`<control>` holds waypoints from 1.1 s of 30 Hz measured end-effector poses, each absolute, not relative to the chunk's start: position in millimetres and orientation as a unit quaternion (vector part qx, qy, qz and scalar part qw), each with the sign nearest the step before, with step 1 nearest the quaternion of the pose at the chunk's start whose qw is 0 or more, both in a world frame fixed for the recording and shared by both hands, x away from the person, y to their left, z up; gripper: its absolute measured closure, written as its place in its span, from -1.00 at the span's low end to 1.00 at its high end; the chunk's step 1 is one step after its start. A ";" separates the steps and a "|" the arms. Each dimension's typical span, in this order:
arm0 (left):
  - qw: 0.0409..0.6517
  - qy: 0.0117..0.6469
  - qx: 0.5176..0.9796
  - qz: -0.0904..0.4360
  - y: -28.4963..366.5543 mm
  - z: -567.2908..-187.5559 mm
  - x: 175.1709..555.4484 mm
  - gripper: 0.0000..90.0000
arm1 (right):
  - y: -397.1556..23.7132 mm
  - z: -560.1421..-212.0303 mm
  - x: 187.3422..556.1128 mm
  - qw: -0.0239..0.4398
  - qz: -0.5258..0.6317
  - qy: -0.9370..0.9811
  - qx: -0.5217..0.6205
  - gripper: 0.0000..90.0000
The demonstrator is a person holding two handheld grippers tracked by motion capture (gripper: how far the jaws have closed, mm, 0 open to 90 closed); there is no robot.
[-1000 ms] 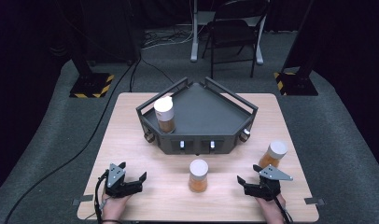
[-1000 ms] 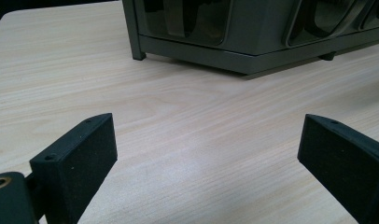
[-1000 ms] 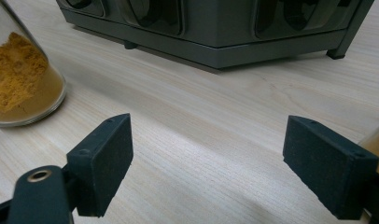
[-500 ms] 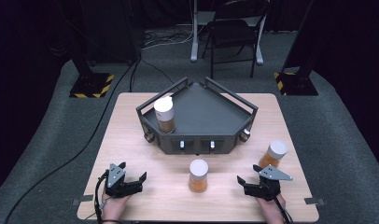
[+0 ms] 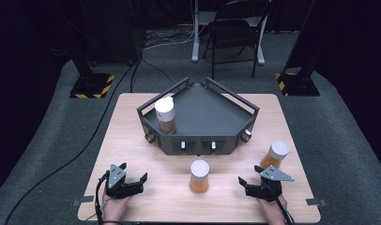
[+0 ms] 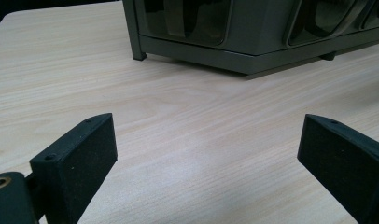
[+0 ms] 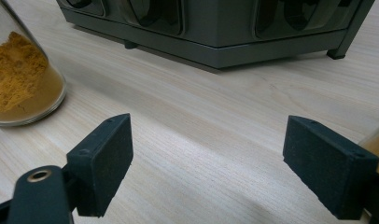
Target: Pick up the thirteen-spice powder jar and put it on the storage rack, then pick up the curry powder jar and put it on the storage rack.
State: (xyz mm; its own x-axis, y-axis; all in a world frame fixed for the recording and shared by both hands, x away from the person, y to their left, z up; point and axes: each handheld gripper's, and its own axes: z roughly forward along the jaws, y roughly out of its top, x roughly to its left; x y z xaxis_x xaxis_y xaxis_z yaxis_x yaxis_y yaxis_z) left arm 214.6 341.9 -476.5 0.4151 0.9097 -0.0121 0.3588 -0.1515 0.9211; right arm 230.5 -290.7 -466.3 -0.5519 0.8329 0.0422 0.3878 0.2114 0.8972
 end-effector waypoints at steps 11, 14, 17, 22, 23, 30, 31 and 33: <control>0.468 0.454 0.699 0.294 342.1 -476.4 214.7 -0.90 | -291.1 -466.3 230.9 0.233 0.475 0.742 0.412 -0.67; 0.468 0.453 0.699 0.295 341.9 -476.6 214.5 -0.90 | -291.0 -466.2 230.9 0.233 0.475 0.742 0.412 -0.67; 0.467 0.453 0.700 0.295 341.6 -476.4 214.5 -0.90 | -291.1 -466.2 231.1 0.233 0.475 0.742 0.411 -0.67; 0.467 0.453 0.700 0.294 341.7 -476.3 214.7 -0.90 | -291.4 -466.0 231.5 0.232 0.475 0.743 0.411 -0.67; 0.467 0.454 0.700 0.294 341.8 -476.3 214.8 -0.89 | -291.4 -466.0 231.5 0.232 0.475 0.743 0.411 -0.67; 0.466 0.454 0.700 0.293 341.8 -475.9 215.4 -0.90 | -292.1 -466.9 230.3 0.234 0.478 0.742 0.408 -0.67; 0.466 0.454 0.700 0.293 341.8 -475.9 215.5 -0.90 | -292.3 -467.0 230.3 0.233 0.478 0.742 0.408 -0.67; 0.466 0.454 0.700 0.293 341.8 -475.9 215.5 -0.90 | -292.7 -467.2 230.4 0.233 0.479 0.742 0.408 -0.67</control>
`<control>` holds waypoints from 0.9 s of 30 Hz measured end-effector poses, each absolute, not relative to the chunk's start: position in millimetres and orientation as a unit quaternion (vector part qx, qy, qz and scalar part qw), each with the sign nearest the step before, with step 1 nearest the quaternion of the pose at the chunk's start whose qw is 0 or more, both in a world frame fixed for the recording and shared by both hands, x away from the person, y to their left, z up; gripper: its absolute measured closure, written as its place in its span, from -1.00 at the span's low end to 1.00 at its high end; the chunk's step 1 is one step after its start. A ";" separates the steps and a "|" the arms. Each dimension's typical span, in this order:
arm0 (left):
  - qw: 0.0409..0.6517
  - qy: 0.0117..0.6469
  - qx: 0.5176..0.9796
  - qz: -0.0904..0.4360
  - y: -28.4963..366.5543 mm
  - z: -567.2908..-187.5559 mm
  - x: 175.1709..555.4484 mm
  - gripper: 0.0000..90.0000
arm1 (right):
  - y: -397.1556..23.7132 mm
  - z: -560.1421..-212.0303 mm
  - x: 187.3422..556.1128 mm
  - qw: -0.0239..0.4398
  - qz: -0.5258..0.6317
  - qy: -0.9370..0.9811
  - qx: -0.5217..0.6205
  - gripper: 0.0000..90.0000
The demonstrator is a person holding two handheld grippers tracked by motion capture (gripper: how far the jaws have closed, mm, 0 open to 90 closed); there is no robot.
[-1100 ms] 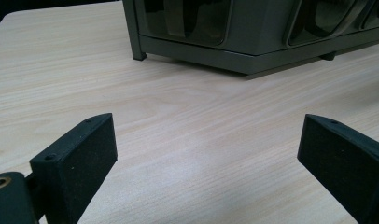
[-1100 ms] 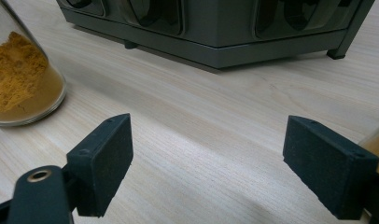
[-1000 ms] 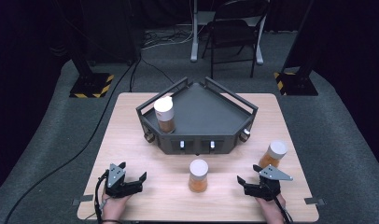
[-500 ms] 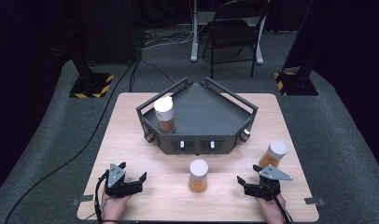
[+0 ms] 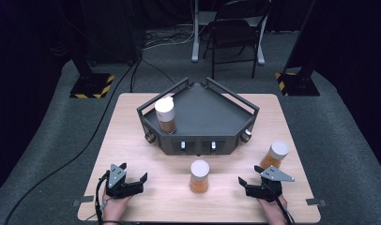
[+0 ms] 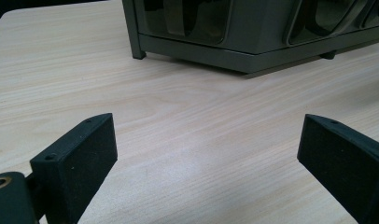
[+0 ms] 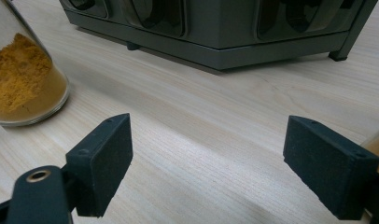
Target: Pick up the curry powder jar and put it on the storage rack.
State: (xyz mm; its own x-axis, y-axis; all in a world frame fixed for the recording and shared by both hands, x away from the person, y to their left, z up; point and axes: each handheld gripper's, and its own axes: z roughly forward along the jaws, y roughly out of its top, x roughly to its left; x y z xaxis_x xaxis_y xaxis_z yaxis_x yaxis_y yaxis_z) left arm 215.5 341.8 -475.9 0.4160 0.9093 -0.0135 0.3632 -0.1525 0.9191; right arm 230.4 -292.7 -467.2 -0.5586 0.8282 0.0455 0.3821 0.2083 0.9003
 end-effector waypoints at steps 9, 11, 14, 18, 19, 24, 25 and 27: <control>0.466 0.455 0.700 0.292 341.8 -475.7 215.8 -0.90 | -293.2 -468.4 230.8 0.232 0.484 0.745 0.396 -0.67; 0.466 0.455 0.700 0.292 341.9 -475.7 215.9 -0.90 | -294.3 -468.8 231.1 0.230 0.487 0.744 0.396 -0.67; 0.466 0.455 0.700 0.292 341.9 -475.6 215.8 -0.90 | -296.3 -469.3 232.1 0.225 0.491 0.743 0.396 -0.67; 0.466 0.455 0.701 0.292 341.9 -475.6 215.9 -0.90 | -297.0 -468.4 233.6 0.219 0.493 0.747 0.389 -0.67; 0.466 0.455 0.700 0.292 341.8 -475.6 215.9 -0.90 | -297.2 -467.9 233.9 0.217 0.494 0.748 0.388 -0.67; 0.466 0.455 0.700 0.292 341.8 -475.7 215.8 -0.90 | -296.8 -466.9 234.7 0.210 0.502 0.747 0.382 -0.68; 0.466 0.455 0.700 0.292 341.8 -475.7 215.7 -0.90 | -296.5 -466.6 234.9 0.209 0.504 0.747 0.380 -0.68; 0.466 0.454 0.700 0.293 341.6 -475.7 215.5 -0.90 | -295.4 -465.9 234.8 0.207 0.506 0.748 0.376 -0.68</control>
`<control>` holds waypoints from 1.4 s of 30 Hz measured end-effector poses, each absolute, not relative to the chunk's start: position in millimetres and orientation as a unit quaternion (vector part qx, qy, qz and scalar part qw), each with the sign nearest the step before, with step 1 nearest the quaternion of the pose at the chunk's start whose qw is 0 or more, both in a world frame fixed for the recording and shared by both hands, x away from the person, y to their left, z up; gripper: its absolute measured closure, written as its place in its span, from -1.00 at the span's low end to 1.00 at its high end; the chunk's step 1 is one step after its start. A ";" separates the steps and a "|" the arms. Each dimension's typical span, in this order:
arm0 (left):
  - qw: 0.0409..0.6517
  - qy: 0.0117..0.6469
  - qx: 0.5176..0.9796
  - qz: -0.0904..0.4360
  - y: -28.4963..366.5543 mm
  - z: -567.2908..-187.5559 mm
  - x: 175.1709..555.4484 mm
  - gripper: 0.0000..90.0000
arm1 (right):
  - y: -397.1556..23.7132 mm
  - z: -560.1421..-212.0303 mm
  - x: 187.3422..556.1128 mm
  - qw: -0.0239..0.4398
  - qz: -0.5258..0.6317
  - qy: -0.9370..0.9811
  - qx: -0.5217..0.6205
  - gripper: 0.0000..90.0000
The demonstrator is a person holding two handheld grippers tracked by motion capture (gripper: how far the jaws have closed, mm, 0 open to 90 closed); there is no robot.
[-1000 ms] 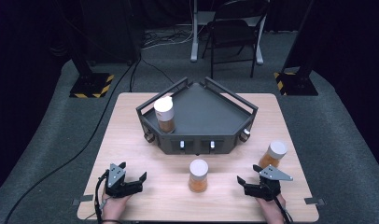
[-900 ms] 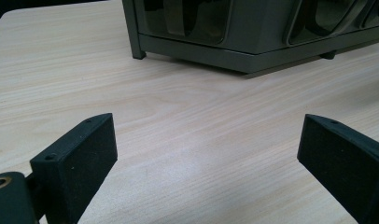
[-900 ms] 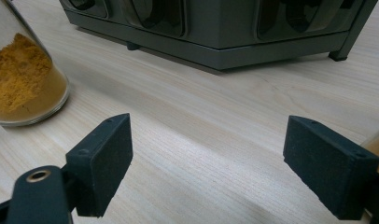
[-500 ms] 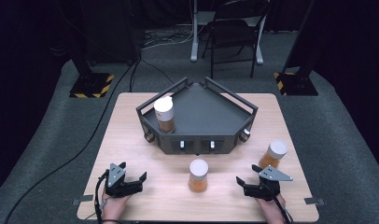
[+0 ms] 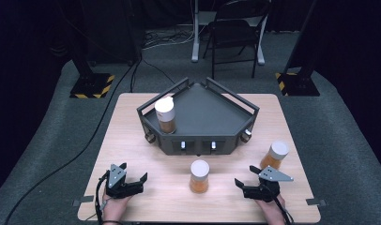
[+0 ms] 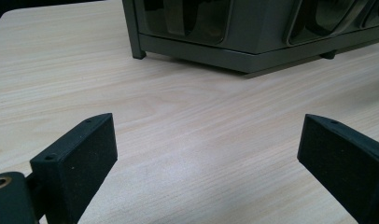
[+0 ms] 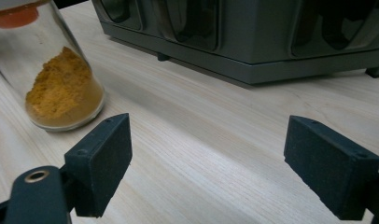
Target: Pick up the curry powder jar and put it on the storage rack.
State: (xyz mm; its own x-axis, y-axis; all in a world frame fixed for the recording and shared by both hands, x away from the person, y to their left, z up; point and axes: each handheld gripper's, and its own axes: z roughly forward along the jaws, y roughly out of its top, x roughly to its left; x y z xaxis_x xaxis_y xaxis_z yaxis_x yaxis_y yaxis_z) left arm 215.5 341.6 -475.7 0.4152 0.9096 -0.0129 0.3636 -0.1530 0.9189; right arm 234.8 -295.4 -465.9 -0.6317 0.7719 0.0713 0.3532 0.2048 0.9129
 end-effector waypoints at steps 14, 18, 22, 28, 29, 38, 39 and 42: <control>0.467 0.455 0.699 0.294 341.6 -476.1 215.0 -0.90 | -287.9 -455.8 231.8 0.205 0.517 0.753 0.351 -0.69; 0.466 0.456 0.699 0.294 341.5 -476.0 215.0 -0.90 | -286.3 -453.3 232.7 0.201 0.519 0.756 0.343 -0.69; 0.466 0.455 0.699 0.295 341.3 -476.1 214.7 -0.90 | -285.4 -451.8 234.6 0.193 0.522 0.759 0.337 -0.69; 0.466 0.455 0.699 0.295 341.1 -476.1 214.7 -0.90 | -282.8 -449.0 237.3 0.183 0.528 0.764 0.323 -0.69; 0.466 0.455 0.699 0.295 341.0 -476.0 214.7 -0.90 | -282.5 -448.6 237.9 0.180 0.530 0.764 0.321 -0.69; 0.465 0.456 0.699 0.294 340.6 -475.7 214.9 -0.90 | -272.6 -443.8 244.2 0.167 0.534 0.771 0.304 -0.69; 0.465 0.456 0.699 0.295 340.6 -475.8 214.7 -0.90 | -271.2 -442.8 245.4 0.165 0.534 0.772 0.302 -0.69; 0.466 0.456 0.699 0.295 340.8 -476.0 214.5 -0.89 | -266.3 -439.1 248.1 0.163 0.533 0.776 0.294 -0.69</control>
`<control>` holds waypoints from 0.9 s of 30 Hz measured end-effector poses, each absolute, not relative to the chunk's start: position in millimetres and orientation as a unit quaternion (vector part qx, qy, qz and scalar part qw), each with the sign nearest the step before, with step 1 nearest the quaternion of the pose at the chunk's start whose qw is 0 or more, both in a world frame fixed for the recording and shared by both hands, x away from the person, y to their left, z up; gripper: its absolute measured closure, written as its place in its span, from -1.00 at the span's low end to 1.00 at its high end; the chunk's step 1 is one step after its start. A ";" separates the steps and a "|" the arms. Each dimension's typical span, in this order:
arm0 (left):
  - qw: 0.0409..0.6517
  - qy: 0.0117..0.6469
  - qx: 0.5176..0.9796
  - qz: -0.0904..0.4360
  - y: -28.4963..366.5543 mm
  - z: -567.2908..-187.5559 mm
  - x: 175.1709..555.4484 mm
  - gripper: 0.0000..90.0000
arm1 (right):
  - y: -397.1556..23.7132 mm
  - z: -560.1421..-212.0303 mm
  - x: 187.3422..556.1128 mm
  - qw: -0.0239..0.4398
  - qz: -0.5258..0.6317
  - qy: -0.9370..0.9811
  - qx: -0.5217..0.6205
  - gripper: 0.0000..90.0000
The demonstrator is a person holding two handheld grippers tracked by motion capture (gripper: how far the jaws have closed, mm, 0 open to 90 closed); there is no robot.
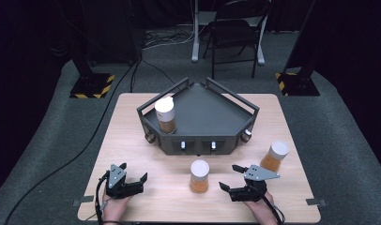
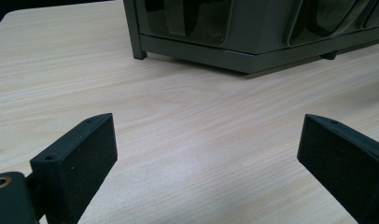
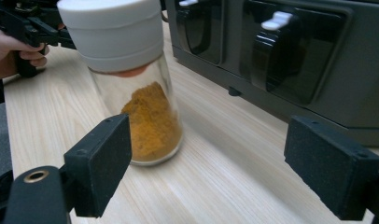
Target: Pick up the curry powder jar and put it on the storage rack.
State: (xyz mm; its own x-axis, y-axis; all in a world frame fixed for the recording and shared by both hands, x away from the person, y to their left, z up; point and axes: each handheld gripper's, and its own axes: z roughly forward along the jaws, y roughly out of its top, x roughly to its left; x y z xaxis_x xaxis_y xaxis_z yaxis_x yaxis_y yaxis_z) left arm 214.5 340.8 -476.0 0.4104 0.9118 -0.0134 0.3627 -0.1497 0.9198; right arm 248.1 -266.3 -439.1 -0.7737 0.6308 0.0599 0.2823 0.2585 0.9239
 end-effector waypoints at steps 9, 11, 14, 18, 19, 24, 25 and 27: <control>0.466 0.456 0.699 0.295 340.5 -476.0 214.5 -0.90 | -257.0 -433.7 254.5 0.156 0.533 0.783 0.281 -0.69; 0.465 0.456 0.699 0.295 340.6 -475.9 214.6 -0.89 | -255.8 -433.4 255.5 0.155 0.534 0.783 0.280 -0.69; 0.465 0.456 0.699 0.295 340.5 -475.9 214.6 -0.89 | -253.5 -432.3 257.0 0.153 0.534 0.784 0.276 -0.69; 0.465 0.456 0.699 0.295 340.4 -475.9 214.4 -0.90 | -249.6 -429.6 259.5 0.151 0.536 0.786 0.268 -0.68; 0.465 0.456 0.699 0.294 340.6 -475.8 214.6 -0.89 | -248.8 -429.1 260.2 0.150 0.538 0.786 0.266 -0.68; 0.466 0.457 0.699 0.294 340.4 -475.9 214.4 -0.89 | -244.2 -426.9 262.4 0.145 0.544 0.785 0.258 -0.68; 0.466 0.456 0.699 0.295 340.3 -476.0 214.3 -0.89 | -242.9 -426.4 262.9 0.144 0.544 0.786 0.257 -0.68; 0.466 0.456 0.699 0.295 340.4 -476.0 214.3 -0.89 | -240.0 -425.4 263.7 0.143 0.544 0.787 0.253 -0.68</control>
